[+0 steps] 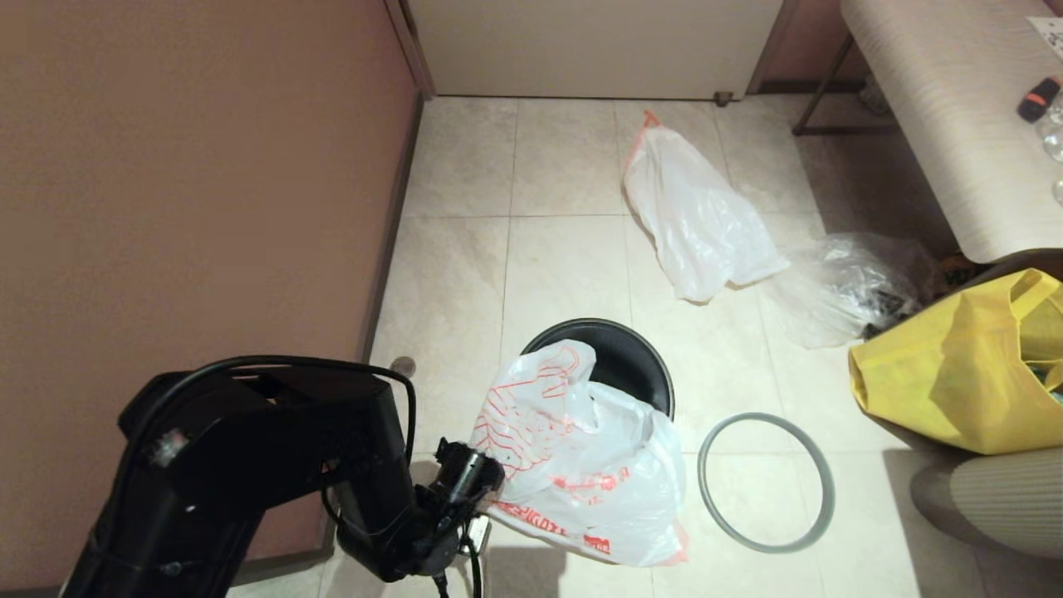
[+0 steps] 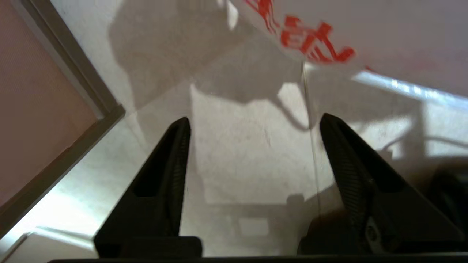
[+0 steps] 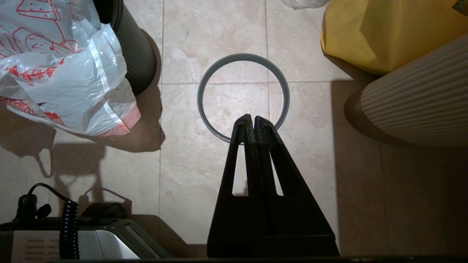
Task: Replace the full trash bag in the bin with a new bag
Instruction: Put the new garbage bag on the trash can
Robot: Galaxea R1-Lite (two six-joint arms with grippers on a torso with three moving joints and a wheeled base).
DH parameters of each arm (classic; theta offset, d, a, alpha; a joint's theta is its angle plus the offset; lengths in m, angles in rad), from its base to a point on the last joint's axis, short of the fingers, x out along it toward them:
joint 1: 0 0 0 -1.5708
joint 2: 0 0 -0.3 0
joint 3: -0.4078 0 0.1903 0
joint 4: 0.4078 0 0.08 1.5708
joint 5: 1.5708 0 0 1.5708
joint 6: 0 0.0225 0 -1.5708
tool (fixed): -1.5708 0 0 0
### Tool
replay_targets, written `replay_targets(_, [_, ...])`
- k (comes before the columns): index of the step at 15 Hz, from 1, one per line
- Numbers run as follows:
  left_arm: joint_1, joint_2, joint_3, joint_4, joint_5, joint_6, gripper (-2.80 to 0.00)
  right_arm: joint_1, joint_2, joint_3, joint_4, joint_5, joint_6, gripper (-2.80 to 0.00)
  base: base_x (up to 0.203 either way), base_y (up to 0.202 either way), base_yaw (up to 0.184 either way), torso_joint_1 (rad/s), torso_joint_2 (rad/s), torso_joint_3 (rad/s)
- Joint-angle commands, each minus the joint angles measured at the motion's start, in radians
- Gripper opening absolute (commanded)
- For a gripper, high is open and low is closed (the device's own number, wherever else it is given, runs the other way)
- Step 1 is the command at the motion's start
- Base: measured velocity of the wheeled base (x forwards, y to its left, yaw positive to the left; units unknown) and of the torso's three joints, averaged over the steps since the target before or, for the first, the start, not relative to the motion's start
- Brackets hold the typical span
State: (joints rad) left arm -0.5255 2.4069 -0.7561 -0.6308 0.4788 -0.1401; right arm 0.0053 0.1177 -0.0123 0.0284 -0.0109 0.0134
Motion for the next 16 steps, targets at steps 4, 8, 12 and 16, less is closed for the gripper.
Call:
replay_targets(4, [0.104, 0.074, 0.106, -0.400, -0.242, 0.102, 0.00, 0.001, -0.003, 0.000, -0.001, 0.000, 0.000, -2.80, 0.000, 0.000, 0.000, 0.000, 0.00, 0.000])
replay_targets(8, [0.204, 0.138, 0.093, -0.641, -0.340, 0.297, 0.00, 0.001, -0.001, 0.000, 0.001, 0.000, 0.000, -2.80, 0.000, 0.000, 0.000, 0.000, 0.00, 0.000])
replay_targets(12, [0.205, 0.152, 0.028, -0.653, -0.391, 0.315, 0.00, 0.001, 0.002, 0.000, 0.001, 0.000, 0.000, -2.80, 0.000, 0.000, 0.000, 0.000, 0.00, 0.000])
replay_targets(16, [0.242, 0.161, -0.020, -0.645, -0.639, 0.322, 0.00, 0.001, 0.000, 0.000, 0.001, 0.000, 0.000, -2.80, 0.000, 0.000, 0.000, 0.000, 0.00, 0.000])
